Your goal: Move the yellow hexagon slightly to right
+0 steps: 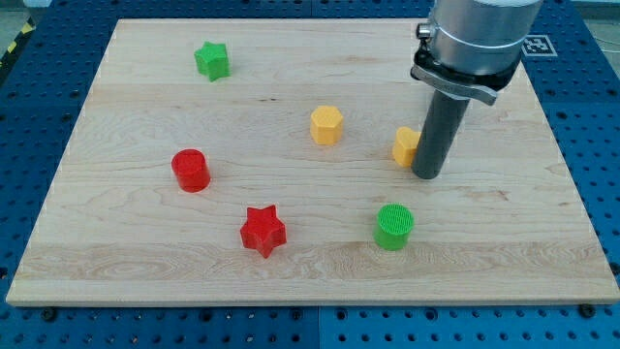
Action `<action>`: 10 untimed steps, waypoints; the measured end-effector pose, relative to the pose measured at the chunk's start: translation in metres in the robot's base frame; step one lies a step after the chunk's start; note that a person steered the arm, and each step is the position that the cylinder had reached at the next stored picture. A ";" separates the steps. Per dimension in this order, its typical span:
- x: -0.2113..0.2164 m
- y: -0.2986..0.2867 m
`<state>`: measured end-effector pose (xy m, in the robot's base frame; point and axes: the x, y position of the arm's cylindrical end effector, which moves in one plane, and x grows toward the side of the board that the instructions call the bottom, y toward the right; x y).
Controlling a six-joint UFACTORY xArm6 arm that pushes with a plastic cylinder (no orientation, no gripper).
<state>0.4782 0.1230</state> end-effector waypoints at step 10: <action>-0.060 -0.145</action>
<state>0.4178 -0.0220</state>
